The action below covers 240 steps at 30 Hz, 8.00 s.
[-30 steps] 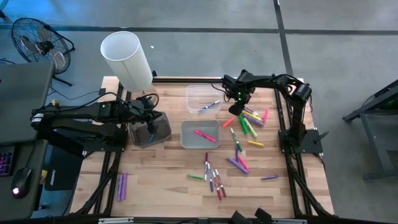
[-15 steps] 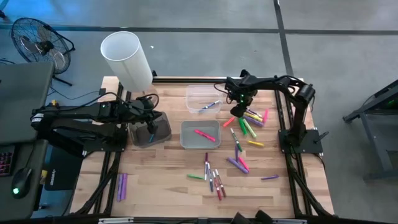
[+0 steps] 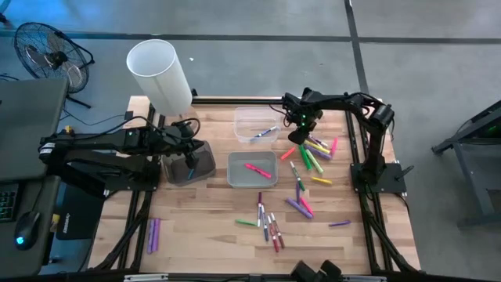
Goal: Pick & Place Markers
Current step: Put the pink marker pen into the transparent bin, then put the black marker pen into the transparent bin, then put the green pen into the black bin
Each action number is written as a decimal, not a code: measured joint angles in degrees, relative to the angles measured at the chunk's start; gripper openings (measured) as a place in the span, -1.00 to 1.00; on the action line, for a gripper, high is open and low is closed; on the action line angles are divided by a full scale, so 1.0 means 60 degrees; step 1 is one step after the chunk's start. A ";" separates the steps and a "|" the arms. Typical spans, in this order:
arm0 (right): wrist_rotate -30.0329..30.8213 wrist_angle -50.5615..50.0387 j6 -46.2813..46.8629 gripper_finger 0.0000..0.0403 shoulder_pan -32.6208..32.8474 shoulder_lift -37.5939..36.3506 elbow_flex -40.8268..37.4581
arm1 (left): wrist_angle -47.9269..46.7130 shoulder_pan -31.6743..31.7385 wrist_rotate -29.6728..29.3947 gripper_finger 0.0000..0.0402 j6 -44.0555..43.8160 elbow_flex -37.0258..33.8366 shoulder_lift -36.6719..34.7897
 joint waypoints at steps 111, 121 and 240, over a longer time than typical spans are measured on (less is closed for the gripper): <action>0.1894 0.0188 -0.0532 -0.87 -0.2957 0.0230 0.0204 | 0.0000 0.0004 0.0135 -1.00 -0.0876 0.0000 0.0000; 0.0689 0.0156 0.0053 -0.92 -0.1235 -0.2380 0.1390 | 0.0000 0.0004 -0.0018 -1.00 -0.0656 0.0000 0.0000; 0.4338 -0.0330 1.2007 -0.76 1.3451 -0.6273 -0.2343 | -0.5356 -0.5176 0.1630 -0.87 0.1220 0.7809 0.9440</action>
